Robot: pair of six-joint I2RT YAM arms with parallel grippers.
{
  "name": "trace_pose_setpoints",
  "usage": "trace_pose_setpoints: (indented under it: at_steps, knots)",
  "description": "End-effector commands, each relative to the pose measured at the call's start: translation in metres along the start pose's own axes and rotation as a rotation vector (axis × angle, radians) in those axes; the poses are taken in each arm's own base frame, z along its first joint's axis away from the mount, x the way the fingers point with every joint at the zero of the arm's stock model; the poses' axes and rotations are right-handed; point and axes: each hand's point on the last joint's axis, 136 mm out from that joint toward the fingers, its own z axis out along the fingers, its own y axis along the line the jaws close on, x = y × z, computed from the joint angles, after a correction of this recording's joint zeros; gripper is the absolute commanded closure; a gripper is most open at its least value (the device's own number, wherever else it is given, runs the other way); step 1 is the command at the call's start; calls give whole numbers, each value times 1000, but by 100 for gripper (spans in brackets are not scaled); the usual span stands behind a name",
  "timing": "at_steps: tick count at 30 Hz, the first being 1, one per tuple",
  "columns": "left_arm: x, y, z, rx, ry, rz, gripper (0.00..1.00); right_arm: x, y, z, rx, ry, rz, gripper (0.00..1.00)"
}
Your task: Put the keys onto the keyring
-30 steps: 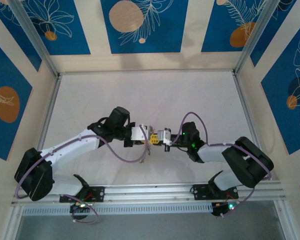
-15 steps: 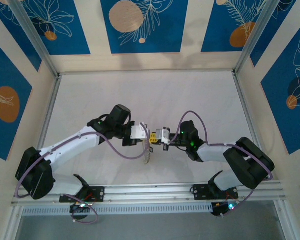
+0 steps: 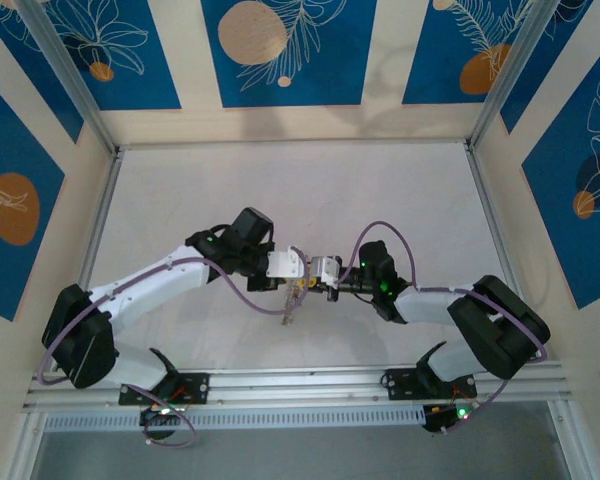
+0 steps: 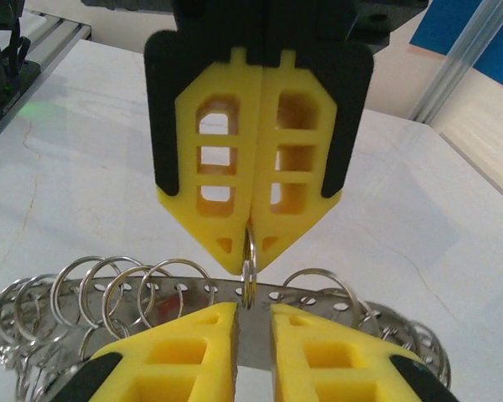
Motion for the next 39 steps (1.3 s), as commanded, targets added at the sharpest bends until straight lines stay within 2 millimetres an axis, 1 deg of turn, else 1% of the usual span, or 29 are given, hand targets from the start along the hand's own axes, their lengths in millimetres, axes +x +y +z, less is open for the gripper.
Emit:
trace_pose_setpoints:
  at_steps: [1, 9, 15, 20, 22, 23, 24, 25, 27, 30, 31, 34, 39]
  knots:
    - [-11, 9, -7, -30, -6, 16, 100, -11, -6, 1, 11, -18, -2, 80]
    - [-15, 8, -6, -23, -28, 17, 100, -11, -6, 7, -9, -20, 21, 79]
    - [-11, 7, -1, -9, -13, 13, 100, -12, -6, 11, -20, -24, 22, 79]
    - [-15, 8, -2, -14, -26, 18, 100, -8, -7, 13, -20, -12, 31, 86]
    - [-15, 9, -3, -18, -29, 19, 100, -7, -6, 13, -20, -8, 33, 92]
    - [-16, 8, -4, -21, -32, 21, 96, -7, -6, 13, -20, -8, 32, 97]
    - [-16, 8, -5, -24, -35, 23, 89, -6, -6, 13, -19, -7, 32, 100]
    - [-15, 6, -6, -27, -39, 27, 83, -7, -6, 12, -15, -9, 33, 100]
    - [-12, 3, -11, -37, -52, 34, 78, -9, -6, 11, -12, -20, 30, 100]
    - [-9, -1, -20, -48, -98, 20, 60, -16, -5, 6, -18, -66, 28, 100]
    - [-8, -2, -24, -56, -117, 11, 58, -18, -5, 4, -17, -82, 29, 100]
    - [-8, -2, -34, -84, -176, -7, 56, -26, -3, -2, -29, -141, 19, 100]
    - [-22, -3, -44, -111, -297, -12, 56, -38, 12, -11, -82, -214, -43, 100]
